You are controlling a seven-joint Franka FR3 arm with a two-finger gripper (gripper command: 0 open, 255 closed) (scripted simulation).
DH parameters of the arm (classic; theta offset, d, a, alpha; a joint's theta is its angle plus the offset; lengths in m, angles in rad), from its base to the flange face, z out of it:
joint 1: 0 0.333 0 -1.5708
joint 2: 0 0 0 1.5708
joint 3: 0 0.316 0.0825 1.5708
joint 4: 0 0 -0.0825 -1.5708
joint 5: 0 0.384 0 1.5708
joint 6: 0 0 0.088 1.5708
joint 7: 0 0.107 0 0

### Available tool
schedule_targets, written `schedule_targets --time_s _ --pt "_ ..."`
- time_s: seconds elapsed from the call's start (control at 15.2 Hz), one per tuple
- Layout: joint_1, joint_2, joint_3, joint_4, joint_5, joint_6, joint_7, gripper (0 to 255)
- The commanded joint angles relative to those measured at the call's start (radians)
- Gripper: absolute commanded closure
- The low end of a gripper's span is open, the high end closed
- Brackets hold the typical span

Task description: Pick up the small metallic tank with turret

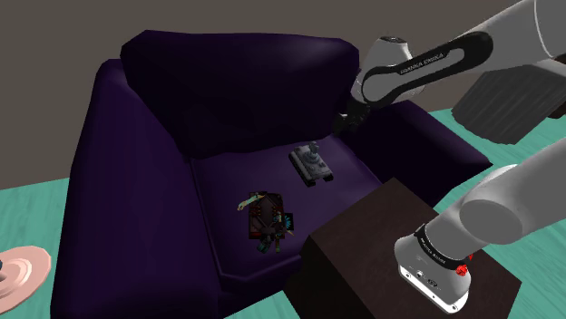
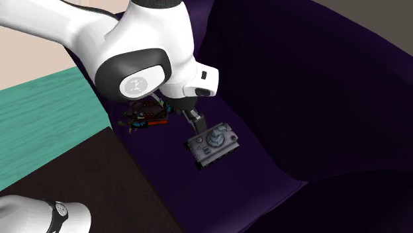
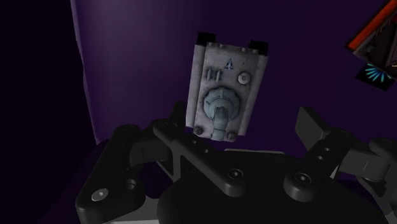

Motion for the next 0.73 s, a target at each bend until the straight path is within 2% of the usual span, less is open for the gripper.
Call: schedule_targets --time_s 0.0,0.33,0.66 --pt "0.002 0.1 -0.006 0.033 0.016 0.077 -0.017 0" --pt "-0.002 0.316 -0.005 0.121 0.076 0.221 -0.074 0" --pt "-0.03 0.527 0.023 0.246 0.138 0.325 -0.133 0"
